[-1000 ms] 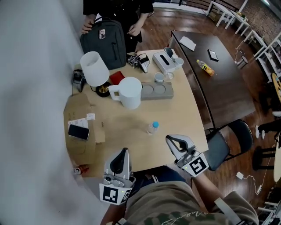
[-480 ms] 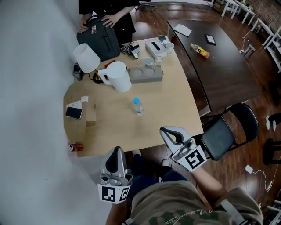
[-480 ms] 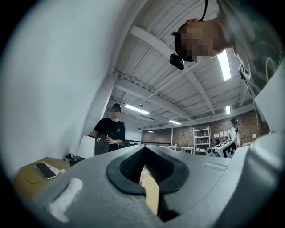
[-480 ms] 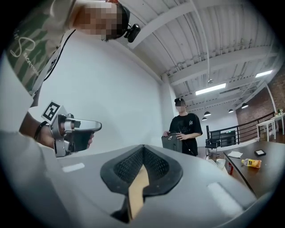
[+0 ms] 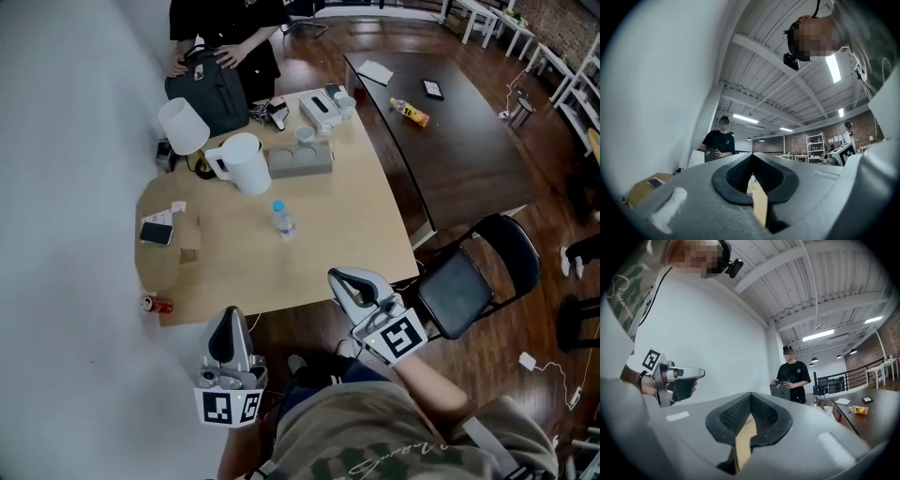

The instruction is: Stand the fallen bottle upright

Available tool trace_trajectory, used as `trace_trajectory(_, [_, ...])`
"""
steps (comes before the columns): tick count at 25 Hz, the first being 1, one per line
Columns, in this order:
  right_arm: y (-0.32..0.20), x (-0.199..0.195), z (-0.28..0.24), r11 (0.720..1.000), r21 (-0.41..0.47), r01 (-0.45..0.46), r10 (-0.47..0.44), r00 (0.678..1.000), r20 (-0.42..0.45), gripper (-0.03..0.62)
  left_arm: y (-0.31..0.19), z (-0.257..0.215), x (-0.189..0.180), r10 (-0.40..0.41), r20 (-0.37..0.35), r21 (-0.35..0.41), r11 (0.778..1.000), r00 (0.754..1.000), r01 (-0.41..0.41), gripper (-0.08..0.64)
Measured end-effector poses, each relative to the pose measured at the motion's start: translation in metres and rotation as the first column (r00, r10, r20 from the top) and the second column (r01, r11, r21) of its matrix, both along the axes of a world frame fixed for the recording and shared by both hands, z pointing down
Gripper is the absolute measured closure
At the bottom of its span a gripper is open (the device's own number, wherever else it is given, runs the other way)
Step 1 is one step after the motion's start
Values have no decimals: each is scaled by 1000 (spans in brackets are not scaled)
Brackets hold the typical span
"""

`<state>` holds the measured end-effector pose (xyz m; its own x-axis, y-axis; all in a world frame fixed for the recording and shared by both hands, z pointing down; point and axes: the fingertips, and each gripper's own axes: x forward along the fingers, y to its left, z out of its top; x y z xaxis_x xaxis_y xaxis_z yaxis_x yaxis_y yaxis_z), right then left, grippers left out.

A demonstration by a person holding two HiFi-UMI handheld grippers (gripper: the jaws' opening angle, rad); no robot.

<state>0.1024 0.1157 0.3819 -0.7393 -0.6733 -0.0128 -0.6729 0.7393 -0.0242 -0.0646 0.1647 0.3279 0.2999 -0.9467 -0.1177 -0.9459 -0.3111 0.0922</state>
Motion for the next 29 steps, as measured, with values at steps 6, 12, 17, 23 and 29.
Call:
trace_trajectory(6, [9,-23,-7,999,33,12,-9,998,-68,591,15,6,-20,-19,-25,-13,1000,1000,19,557])
trace_trajectory(12, [14,-38,-6,999,44,2,2,995,-97,591,24,6,-37,-16,-35,-1,1000,999,16,557])
trace_trajectory(17, [16,-41,-6,998,57,-18,25,992,-121,591,26,0,-45,-5,-36,21,1000,999,6,557])
trace_trajectory(23, [17,-43,-7,997,60,-40,47,992,-116,591,26,-1,-52,15,-43,26,1000,999,-13,557])
trace_trajectory(29, [22,-43,-9,997,58,-50,57,990,-131,591,32,-1,-53,9,-52,23,1000,999,-8,557])
